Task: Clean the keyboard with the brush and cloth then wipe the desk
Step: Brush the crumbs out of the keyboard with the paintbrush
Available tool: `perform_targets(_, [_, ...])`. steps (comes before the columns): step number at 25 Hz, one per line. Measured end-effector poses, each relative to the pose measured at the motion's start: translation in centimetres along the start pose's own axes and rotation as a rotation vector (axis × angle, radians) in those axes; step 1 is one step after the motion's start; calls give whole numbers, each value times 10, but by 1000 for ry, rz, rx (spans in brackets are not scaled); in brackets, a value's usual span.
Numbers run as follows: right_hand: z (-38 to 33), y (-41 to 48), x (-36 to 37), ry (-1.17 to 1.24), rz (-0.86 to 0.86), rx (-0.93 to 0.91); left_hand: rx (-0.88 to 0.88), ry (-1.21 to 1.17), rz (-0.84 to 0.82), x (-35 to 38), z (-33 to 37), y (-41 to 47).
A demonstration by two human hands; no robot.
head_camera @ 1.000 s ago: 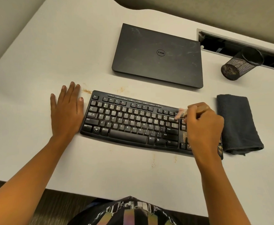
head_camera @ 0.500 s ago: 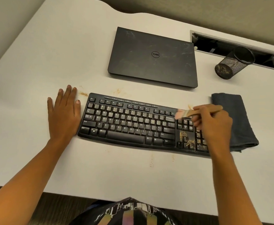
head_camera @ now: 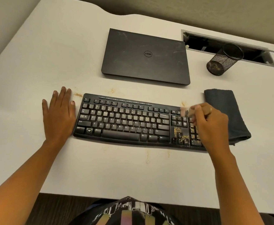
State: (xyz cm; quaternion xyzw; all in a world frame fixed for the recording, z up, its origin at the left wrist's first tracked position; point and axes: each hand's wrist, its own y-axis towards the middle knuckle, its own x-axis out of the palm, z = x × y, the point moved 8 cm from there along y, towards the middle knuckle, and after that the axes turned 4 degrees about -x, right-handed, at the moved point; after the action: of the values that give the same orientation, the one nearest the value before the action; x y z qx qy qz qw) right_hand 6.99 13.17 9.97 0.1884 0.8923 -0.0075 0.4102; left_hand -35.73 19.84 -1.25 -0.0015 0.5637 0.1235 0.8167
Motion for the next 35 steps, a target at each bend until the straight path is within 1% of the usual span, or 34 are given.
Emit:
perform_targets(2, [1,-9,-7,-30,-97,6,-2,4,3,0,0,0])
perform_targets(3, [0,-13,-10,-30,-114,16,-1,6,2,1,-1,1])
perform_targets(6, [0,-6,-18,-36,17,-9,1,6,-6,2,-1,0])
perform_targets(9, [5,8,-11,-15,33,-15,5,0,-3,1,-2,0])
perform_targets(11, [12,4,-12,-45,-20,-8,8,-3,3,1,-1,0])
perform_targets(14, [16,-23,-18,-100,-162,1,12,2,13,1,-1,0])
perform_targets(15, [16,-31,-20,-98,-186,6,13,4,15,1,-1,1])
perform_targets(16, [15,-34,-23,-78,-169,3,14,6,14,1,-2,0])
perform_targets(19, [6,-26,-27,15,-19,-60,14,8,18,2,-2,0])
perform_targets(21, [7,-24,-20,33,-27,-73,19,4,18,2,-2,0])
perform_targets(25, [19,-47,-24,15,-117,-14,15,12,24,2,-3,0])
perform_targets(29, [20,-60,-33,64,13,-14,21,15,18,2,-2,0])
perform_targets(32, [24,-72,-25,85,-30,43,16,5,8,2,-2,0])
perform_targets(33, [24,-78,-27,98,-15,61,17,5,9,2,-2,0])
perform_targets(35, [26,-89,-39,124,124,64,21,7,9,2,-2,1])
